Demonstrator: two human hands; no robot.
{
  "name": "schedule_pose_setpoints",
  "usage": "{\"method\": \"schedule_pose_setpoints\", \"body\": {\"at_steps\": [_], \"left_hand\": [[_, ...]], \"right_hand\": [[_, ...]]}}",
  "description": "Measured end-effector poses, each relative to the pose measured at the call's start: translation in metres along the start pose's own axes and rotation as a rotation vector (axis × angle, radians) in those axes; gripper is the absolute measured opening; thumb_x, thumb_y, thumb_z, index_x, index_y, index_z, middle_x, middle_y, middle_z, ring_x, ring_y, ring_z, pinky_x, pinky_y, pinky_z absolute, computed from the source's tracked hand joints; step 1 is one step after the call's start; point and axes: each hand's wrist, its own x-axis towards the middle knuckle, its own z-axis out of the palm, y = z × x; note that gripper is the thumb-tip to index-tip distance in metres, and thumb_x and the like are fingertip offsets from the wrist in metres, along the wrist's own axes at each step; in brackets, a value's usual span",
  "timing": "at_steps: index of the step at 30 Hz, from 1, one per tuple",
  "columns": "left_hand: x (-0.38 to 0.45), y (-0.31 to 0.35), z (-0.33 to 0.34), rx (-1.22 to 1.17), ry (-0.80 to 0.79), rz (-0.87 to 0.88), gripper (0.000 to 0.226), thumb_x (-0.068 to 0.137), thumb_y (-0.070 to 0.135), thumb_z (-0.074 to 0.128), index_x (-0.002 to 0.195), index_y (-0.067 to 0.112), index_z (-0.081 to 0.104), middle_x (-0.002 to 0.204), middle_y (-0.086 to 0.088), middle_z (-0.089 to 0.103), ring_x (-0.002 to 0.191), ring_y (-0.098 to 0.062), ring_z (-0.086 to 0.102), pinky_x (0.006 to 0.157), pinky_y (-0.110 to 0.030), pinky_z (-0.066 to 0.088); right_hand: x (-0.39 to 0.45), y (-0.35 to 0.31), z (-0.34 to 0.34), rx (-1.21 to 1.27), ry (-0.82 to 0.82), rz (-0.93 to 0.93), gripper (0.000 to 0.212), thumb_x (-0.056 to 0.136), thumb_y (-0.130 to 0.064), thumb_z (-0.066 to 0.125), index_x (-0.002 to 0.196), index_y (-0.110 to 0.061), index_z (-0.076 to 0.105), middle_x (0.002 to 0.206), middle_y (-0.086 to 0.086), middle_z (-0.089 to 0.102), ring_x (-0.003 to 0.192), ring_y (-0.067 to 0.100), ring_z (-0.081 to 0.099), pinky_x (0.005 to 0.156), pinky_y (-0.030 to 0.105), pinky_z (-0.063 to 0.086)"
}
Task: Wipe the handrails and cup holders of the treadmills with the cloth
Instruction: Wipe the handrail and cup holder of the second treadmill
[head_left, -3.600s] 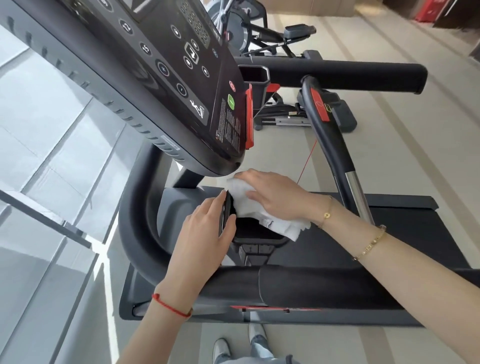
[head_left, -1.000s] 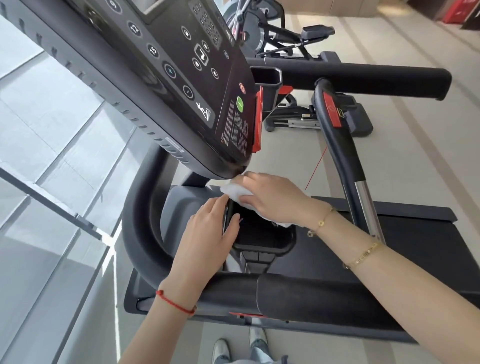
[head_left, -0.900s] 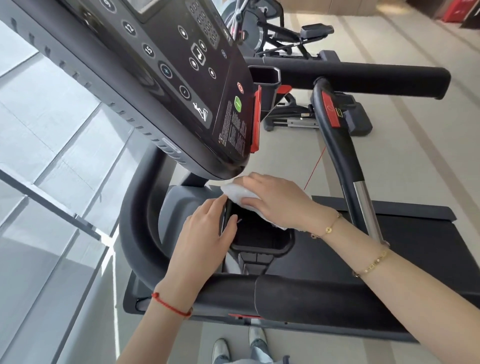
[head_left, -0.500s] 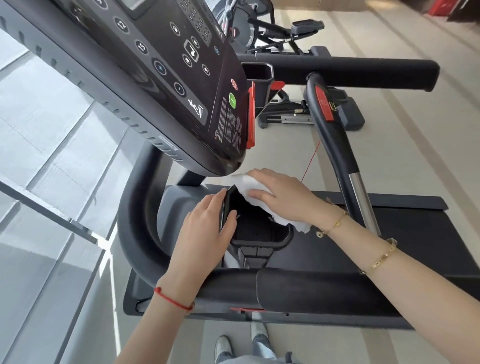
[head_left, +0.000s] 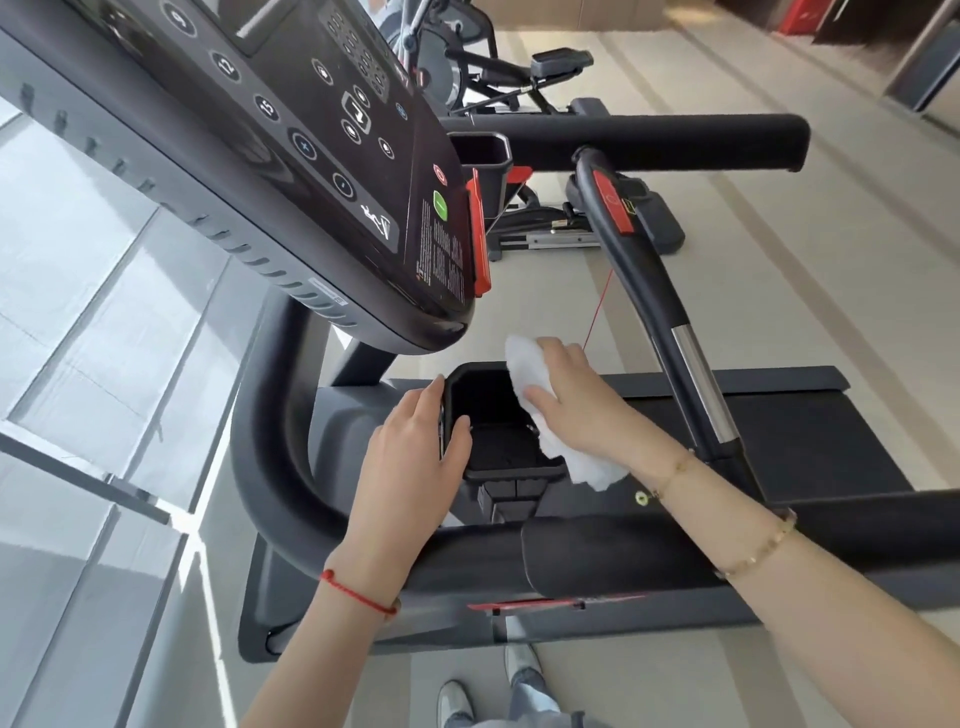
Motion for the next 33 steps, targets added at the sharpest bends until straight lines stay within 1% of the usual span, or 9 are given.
{"method": "schedule_pose_setpoints", "body": {"at_steps": [2, 7, 10, 14, 17, 23, 26, 30, 33], "left_hand": [[0.000, 0.000, 0.000, 0.000, -0.004, -0.001, 0.051, 0.097, 0.031, 0.052, 0.144, 0.012, 0.042, 0.124, -0.004, 0.059, 0.108, -0.024, 0.058, 0.088, -0.033, 0.047], [0.000, -0.001, 0.001, -0.008, 0.001, -0.001, 0.050, 0.097, 0.031, 0.052, 0.143, 0.012, 0.043, 0.126, -0.004, 0.059, 0.110, -0.023, 0.059, 0.087, -0.030, 0.046], [0.000, -0.001, 0.002, -0.014, 0.011, -0.001, 0.050, 0.097, 0.031, 0.052, 0.143, 0.013, 0.043, 0.127, -0.003, 0.059, 0.112, -0.022, 0.058, 0.089, -0.030, 0.046], [0.000, -0.001, 0.001, -0.010, 0.017, -0.002, 0.050, 0.097, 0.031, 0.052, 0.143, 0.012, 0.044, 0.125, -0.004, 0.060, 0.110, -0.022, 0.058, 0.091, -0.035, 0.049], [0.000, -0.001, 0.002, -0.002, 0.028, 0.000, 0.050, 0.097, 0.032, 0.053, 0.142, 0.015, 0.045, 0.124, -0.002, 0.060, 0.108, -0.021, 0.059, 0.090, -0.034, 0.048], [0.000, -0.001, 0.003, 0.012, 0.039, -0.012, 0.045, 0.094, 0.031, 0.055, 0.136, 0.013, 0.051, 0.117, -0.005, 0.062, 0.104, -0.025, 0.061, 0.086, -0.037, 0.050], [0.000, -0.002, 0.003, 0.019, 0.042, -0.008, 0.047, 0.095, 0.030, 0.056, 0.138, 0.015, 0.050, 0.118, -0.004, 0.062, 0.104, -0.024, 0.061, 0.087, -0.034, 0.049], [0.000, -0.002, 0.003, 0.025, 0.033, -0.018, 0.050, 0.095, 0.034, 0.053, 0.142, 0.016, 0.047, 0.123, -0.002, 0.061, 0.109, -0.022, 0.059, 0.091, -0.036, 0.049], [0.000, -0.001, 0.003, 0.030, 0.034, -0.031, 0.050, 0.095, 0.034, 0.053, 0.141, 0.016, 0.047, 0.122, -0.001, 0.061, 0.108, -0.022, 0.059, 0.090, -0.035, 0.050]], "right_hand": [[0.007, 0.001, -0.003, -0.021, -0.015, -0.042, 0.048, 0.103, -0.024, 0.040, 0.147, -0.017, 0.022, 0.139, 0.011, 0.033, 0.106, 0.026, 0.050, 0.080, 0.032, 0.036], [-0.024, 0.018, 0.015, 0.096, 0.037, -0.012, 0.063, 0.102, -0.022, 0.041, 0.152, -0.023, 0.004, 0.146, 0.006, 0.021, 0.109, 0.023, 0.044, 0.088, 0.030, 0.031], [-0.024, 0.023, 0.016, 0.100, 0.050, -0.010, 0.062, 0.101, -0.025, 0.041, 0.152, -0.025, 0.005, 0.145, 0.005, 0.022, 0.109, 0.023, 0.046, 0.086, 0.031, 0.033], [0.012, 0.014, 0.002, -0.081, 0.024, -0.180, 0.046, 0.103, -0.024, 0.041, 0.146, -0.021, 0.027, 0.140, 0.006, 0.037, 0.116, 0.024, 0.047, 0.084, 0.029, 0.032], [0.037, 0.006, -0.005, -0.193, -0.066, -0.357, 0.038, 0.102, -0.027, 0.044, 0.140, -0.025, 0.039, 0.126, 0.001, 0.050, 0.110, 0.023, 0.051, 0.086, 0.037, 0.040], [0.056, -0.002, 0.000, -0.320, -0.128, -0.551, 0.042, 0.102, -0.033, 0.042, 0.143, -0.037, 0.033, 0.135, -0.010, 0.047, 0.115, 0.016, 0.049, 0.081, 0.034, 0.040], [0.049, 0.007, 0.001, -0.295, -0.108, -0.539, 0.045, 0.101, -0.032, 0.043, 0.145, -0.033, 0.031, 0.130, -0.004, 0.048, 0.115, 0.019, 0.046, 0.086, 0.034, 0.039], [0.032, 0.032, -0.008, -0.211, -0.131, -0.452, 0.049, 0.102, -0.030, 0.042, 0.147, -0.028, 0.025, 0.135, 0.001, 0.039, 0.123, 0.023, 0.038, 0.105, 0.037, 0.032], [0.038, 0.019, -0.008, -0.289, -0.140, -0.487, 0.047, 0.102, -0.030, 0.040, 0.147, -0.026, 0.027, 0.135, 0.003, 0.042, 0.117, 0.025, 0.041, 0.100, 0.038, 0.035]]}}
